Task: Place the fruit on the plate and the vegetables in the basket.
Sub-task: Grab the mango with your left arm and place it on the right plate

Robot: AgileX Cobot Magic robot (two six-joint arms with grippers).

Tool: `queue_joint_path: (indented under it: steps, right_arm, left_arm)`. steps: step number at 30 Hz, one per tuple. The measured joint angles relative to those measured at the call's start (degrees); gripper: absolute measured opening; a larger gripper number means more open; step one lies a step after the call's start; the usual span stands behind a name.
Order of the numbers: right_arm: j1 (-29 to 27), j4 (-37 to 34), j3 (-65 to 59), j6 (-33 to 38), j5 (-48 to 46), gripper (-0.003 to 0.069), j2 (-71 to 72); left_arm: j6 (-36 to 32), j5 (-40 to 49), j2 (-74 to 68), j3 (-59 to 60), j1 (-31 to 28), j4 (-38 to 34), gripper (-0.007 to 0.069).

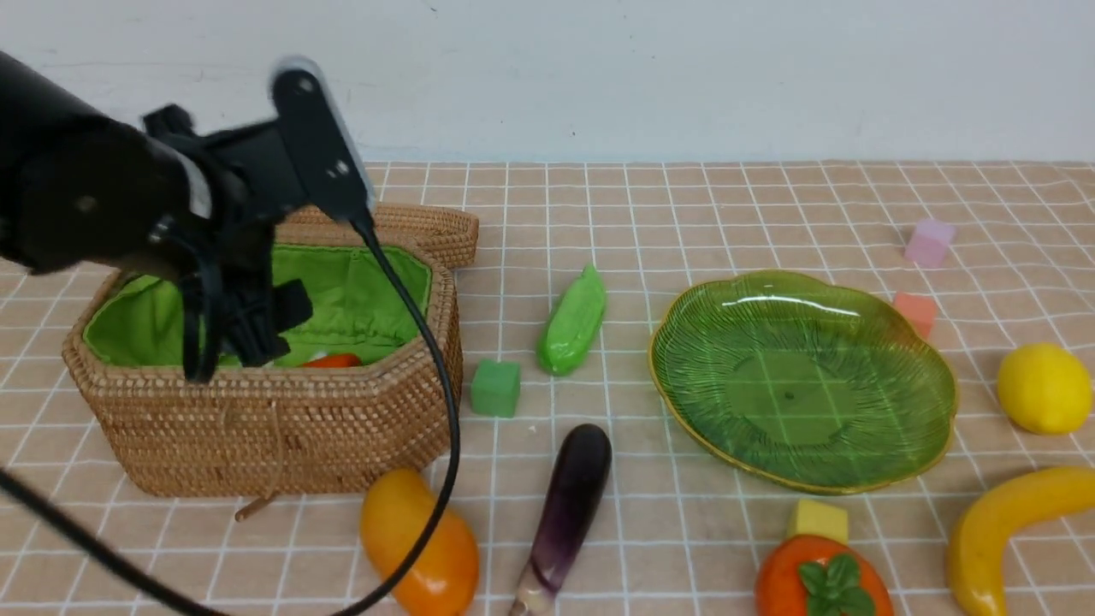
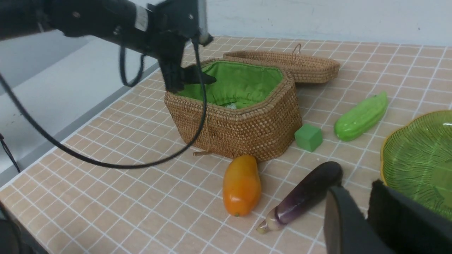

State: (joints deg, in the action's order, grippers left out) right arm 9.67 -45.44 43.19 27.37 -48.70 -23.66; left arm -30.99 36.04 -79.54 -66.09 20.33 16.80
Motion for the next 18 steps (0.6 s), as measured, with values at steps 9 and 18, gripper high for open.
queue_joint_path:
  steps: [9,18]
  right_arm:
    - [0.0,0.0,0.0,0.66,-1.75,0.0141,0.0]
    - [0.0,0.0,0.0,0.66,-2.21,0.0141,0.0]
  left_arm:
    - [8.69,18.54,6.03,4.64,9.1,-24.9,0.0193]
    - [-4.44,20.23,0.21,6.15,27.06,-10.08,0.0049]
